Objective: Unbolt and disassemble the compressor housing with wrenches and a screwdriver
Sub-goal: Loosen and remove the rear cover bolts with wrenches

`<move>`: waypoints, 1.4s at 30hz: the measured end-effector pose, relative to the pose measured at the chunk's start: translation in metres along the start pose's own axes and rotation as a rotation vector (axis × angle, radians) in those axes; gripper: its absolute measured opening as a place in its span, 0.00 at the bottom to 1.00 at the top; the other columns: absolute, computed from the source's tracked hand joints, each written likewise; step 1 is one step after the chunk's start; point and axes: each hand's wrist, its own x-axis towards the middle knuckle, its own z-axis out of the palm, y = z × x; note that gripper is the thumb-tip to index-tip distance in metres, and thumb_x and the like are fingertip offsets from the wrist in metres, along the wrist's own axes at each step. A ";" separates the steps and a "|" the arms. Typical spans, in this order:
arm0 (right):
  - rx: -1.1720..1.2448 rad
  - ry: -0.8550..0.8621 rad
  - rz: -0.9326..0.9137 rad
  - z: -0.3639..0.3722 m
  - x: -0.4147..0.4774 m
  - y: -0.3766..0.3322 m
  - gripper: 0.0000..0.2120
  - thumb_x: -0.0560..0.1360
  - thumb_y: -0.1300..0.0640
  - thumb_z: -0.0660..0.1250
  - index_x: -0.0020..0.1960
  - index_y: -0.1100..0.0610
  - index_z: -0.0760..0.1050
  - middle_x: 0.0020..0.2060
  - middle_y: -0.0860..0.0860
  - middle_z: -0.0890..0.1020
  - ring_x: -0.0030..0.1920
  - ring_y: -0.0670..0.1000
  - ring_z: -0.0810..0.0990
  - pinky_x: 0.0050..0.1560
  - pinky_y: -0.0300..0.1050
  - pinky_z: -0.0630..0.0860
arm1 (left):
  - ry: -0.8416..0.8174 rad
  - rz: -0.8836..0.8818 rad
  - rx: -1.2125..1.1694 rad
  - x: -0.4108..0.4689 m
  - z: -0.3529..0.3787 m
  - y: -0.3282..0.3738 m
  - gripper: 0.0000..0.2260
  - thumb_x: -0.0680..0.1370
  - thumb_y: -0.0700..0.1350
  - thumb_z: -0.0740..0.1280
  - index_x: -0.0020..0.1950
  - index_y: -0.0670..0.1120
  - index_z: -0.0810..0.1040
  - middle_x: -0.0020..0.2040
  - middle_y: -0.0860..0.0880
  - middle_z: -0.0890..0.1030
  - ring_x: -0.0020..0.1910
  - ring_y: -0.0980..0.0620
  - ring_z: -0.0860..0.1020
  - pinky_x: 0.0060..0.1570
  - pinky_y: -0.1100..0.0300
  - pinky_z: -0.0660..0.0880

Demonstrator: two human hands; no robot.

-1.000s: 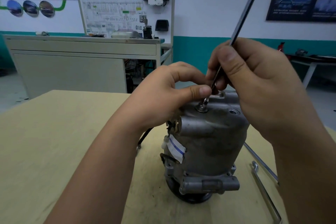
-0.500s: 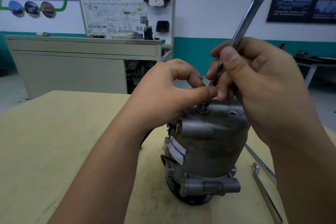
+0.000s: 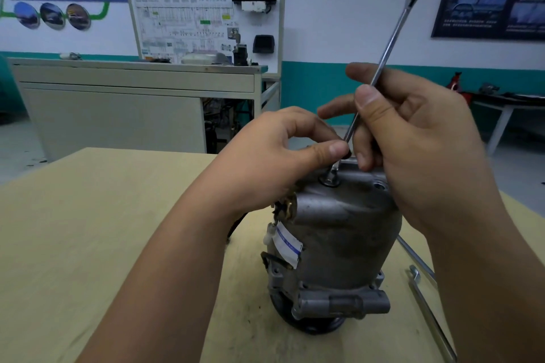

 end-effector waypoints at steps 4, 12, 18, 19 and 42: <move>0.010 0.042 0.019 0.000 0.001 0.002 0.11 0.80 0.62 0.58 0.53 0.49 0.74 0.35 0.46 0.82 0.21 0.43 0.72 0.25 0.29 0.68 | 0.073 0.006 0.040 0.002 0.005 0.001 0.06 0.67 0.57 0.67 0.34 0.56 0.76 0.43 0.55 0.79 0.55 0.56 0.77 0.59 0.49 0.71; 0.000 0.003 0.048 0.002 0.003 0.004 0.09 0.79 0.63 0.61 0.49 0.49 0.72 0.38 0.49 0.84 0.21 0.41 0.71 0.24 0.32 0.69 | 0.105 -0.077 0.017 0.001 0.007 -0.002 0.12 0.70 0.57 0.72 0.32 0.53 0.76 0.38 0.54 0.80 0.39 0.56 0.77 0.46 0.50 0.74; 0.016 -0.130 -0.017 0.004 -0.001 -0.004 0.11 0.77 0.68 0.60 0.46 0.53 0.74 0.33 0.45 0.83 0.27 0.35 0.76 0.29 0.24 0.69 | 0.096 -0.090 -0.001 -0.002 0.002 0.003 0.13 0.69 0.56 0.73 0.39 0.46 0.80 0.38 0.49 0.82 0.39 0.52 0.80 0.44 0.50 0.76; 0.029 -0.138 -0.020 0.004 -0.001 -0.003 0.11 0.77 0.68 0.60 0.46 0.54 0.74 0.32 0.47 0.82 0.27 0.36 0.76 0.28 0.25 0.69 | 0.103 -0.093 -0.001 -0.003 0.002 0.004 0.13 0.69 0.56 0.73 0.40 0.46 0.80 0.38 0.49 0.82 0.40 0.52 0.80 0.45 0.49 0.76; -0.001 -0.182 -0.019 -0.011 0.000 0.001 0.14 0.77 0.50 0.54 0.38 0.54 0.73 0.33 0.57 0.75 0.31 0.47 0.73 0.34 0.39 0.72 | -0.021 0.082 -0.027 0.002 -0.001 -0.004 0.05 0.71 0.48 0.71 0.42 0.59 0.80 0.47 0.58 0.79 0.51 0.60 0.77 0.60 0.49 0.72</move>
